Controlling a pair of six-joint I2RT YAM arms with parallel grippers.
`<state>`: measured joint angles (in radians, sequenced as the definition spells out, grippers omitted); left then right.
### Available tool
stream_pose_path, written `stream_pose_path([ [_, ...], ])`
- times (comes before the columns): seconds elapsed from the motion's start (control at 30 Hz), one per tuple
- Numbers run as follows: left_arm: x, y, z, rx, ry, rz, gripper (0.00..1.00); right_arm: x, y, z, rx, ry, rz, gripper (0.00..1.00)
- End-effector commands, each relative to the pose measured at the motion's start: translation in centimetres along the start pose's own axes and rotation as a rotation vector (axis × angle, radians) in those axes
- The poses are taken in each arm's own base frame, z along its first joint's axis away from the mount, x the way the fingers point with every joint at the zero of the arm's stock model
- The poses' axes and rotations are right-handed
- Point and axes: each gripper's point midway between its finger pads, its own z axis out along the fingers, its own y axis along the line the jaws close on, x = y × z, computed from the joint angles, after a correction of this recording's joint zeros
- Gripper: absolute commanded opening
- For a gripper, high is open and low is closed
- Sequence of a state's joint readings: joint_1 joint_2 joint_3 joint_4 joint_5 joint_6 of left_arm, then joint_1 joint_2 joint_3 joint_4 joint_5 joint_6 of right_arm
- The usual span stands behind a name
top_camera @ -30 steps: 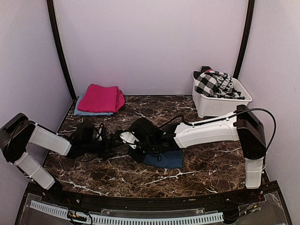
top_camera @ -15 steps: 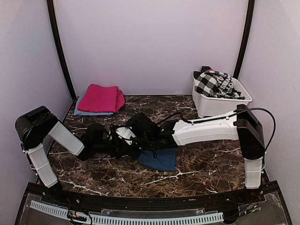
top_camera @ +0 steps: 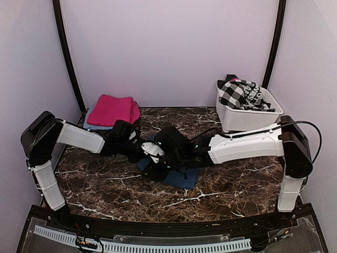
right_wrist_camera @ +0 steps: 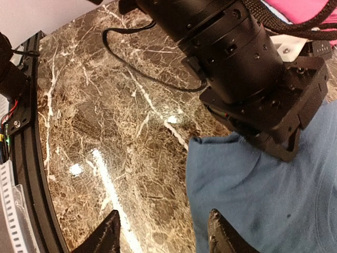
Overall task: Fold and stack the mixed laundry pile
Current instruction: Pick up the square-folded T-shirt from the center of the board, then place the square-folded T-shirt at the corner of the board.
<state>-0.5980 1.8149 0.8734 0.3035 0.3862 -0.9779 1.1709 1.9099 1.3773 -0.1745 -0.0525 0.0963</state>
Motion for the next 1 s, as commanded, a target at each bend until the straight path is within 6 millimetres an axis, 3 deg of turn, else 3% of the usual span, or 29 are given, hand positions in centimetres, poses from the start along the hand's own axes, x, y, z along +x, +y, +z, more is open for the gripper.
stream_pose_path([
  [0.0,-1.4,2.0,-0.3,-0.236,0.045,0.178,0.00,-3.4,-2.0,-5.2,0.003,-0.158,0.118,0.61],
  [0.03,-3.0,0.7,0.2,-0.239,0.021,0.208,0.00,-3.2,-2.7,-6.0,0.008,-0.167,0.142,0.67],
  [0.07,-3.0,1.1,0.1,-0.278,0.048,0.238,0.00,-2.8,-3.2,-6.7,0.013,-0.172,0.161,0.78],
  [0.1,-4.6,-0.2,0.5,-0.278,0.022,0.272,0.00,-2.5,-3.8,-7.5,0.023,-0.179,0.180,0.82],
  [0.2,-7.1,-1.7,0.6,-0.329,0.011,0.398,0.00,-1.1,-5.6,-9.5,0.056,-0.191,0.231,0.84],
  [0.27,-10.6,-4.3,0.3,-0.345,-0.053,0.483,0.00,-0.1,-6.5,-10.7,0.070,-0.200,0.258,0.84],
  [0.3,-10.8,-3.7,0.7,-0.377,-0.032,0.495,0.00,0.3,-6.8,-11.2,0.075,-0.201,0.270,0.84],
  [0.33,-12.9,-5.3,0.2,-0.370,-0.075,0.533,0.00,0.7,-7.2,-11.7,0.085,-0.203,0.281,0.84],
  [0.37,-13.2,-4.2,0.6,-0.402,-0.051,0.531,0.00,1.1,-7.4,-12.0,0.093,-0.202,0.287,0.83],
  [0.4,-15.3,-5.4,-0.1,-0.397,-0.090,0.562,0.00,1.4,-7.5,-12.4,0.097,-0.204,0.292,0.83],
  [0.43,-15.6,-4.2,0.5,-0.431,-0.066,0.566,0.00,1.7,-7.6,-12.6,0.102,-0.201,0.296,0.83],
  [0.47,-17.7,-5.0,-0.3,-0.443,-0.112,0.602,0.00,2.1,-7.8,-12.7,0.107,-0.196,0.299,0.83],
  [0.5,-18.4,-3.8,-0.1,-0.472,-0.097,0.600,0.00,2.3,-7.9,-12.9,0.112,-0.195,0.301,0.83],
  [0.53,-19.8,-5.0,-0.6,-0.464,-0.130,0.630,0.00,2.4,-7.8,-13.0,0.113,-0.194,0.302,0.83],
  [0.57,-20.6,-3.8,-0.5,-0.483,-0.122,0.618,0.00,2.6,-7.9,-13.0,0.116,-0.192,0.302,0.83],
  [0.6,-22.0,-4.8,-1.1,-0.473,-0.154,0.633,0.00,2.7,-7.9,-13.1,0.118,-0.190,0.303,0.83],
  [0.63,-22.6,-3.7,-0.9,-0.491,-0.143,0.625,0.00,2.8,-8.0,-13.2,0.121,-0.189,0.302,0.83],
  [0.67,-23.9,-4.6,-1.5,-0.497,-0.178,0.648,0.00,2.9,-8.1,-13.2,0.124,-0.185,0.299,0.83],
  [0.77,-26.1,-3.2,-2.1,-0.553,-0.188,0.682,0.00,2.9,-8.2,-13.3,0.133,-0.177,0.290,0.83],
  [0.8,-27.0,-4.0,-2.8,-0.546,-0.212,0.695,0.00,2.9,-8.2,-13.3,0.134,-0.177,0.287,0.83],
  [0.97,-30.2,-3.3,-5.5,-0.579,-0.259,0.740,0.00,2.9,-8.2,-13.2,0.131,-0.170,0.287,0.82],
])
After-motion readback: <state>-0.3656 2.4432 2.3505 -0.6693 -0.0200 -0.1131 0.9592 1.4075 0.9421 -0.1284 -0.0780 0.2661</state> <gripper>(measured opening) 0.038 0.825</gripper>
